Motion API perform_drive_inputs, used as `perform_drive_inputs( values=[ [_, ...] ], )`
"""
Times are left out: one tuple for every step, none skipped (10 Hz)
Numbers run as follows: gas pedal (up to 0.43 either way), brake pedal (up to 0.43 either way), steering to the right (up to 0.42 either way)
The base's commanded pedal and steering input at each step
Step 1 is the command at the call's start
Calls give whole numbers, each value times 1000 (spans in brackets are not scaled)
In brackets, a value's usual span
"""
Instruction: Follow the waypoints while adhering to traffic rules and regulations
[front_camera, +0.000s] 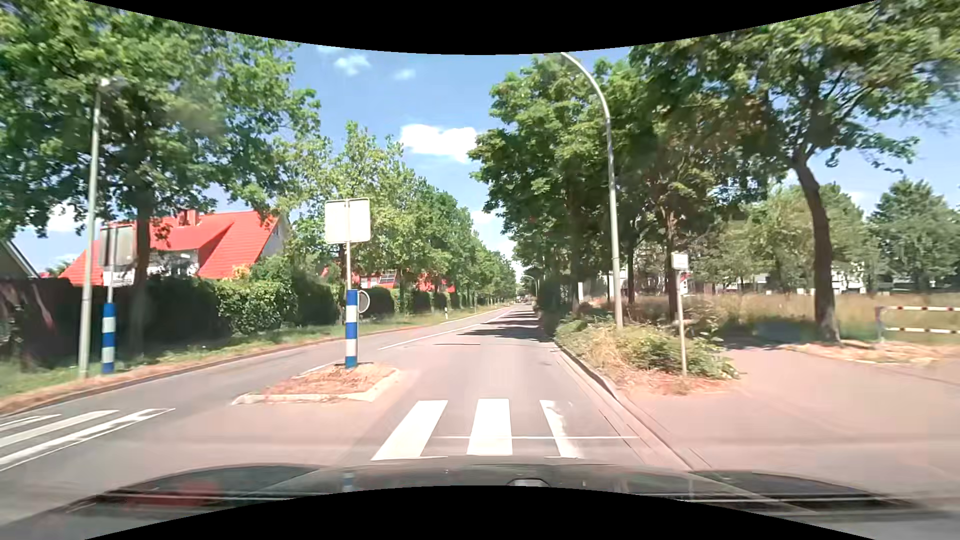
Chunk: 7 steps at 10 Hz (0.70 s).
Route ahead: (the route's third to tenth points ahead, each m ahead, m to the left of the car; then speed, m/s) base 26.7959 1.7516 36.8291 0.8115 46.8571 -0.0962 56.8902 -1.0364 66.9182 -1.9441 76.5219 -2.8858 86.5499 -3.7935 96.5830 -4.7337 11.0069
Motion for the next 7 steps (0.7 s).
perform_drive_inputs(
  values=[
    [189, 0, 5],
    [189, 0, 5],
    [189, 0, 5],
    [189, 0, 5],
    [189, 0, 5],
    [189, 0, 5],
    [189, 0, 6]
  ],
)
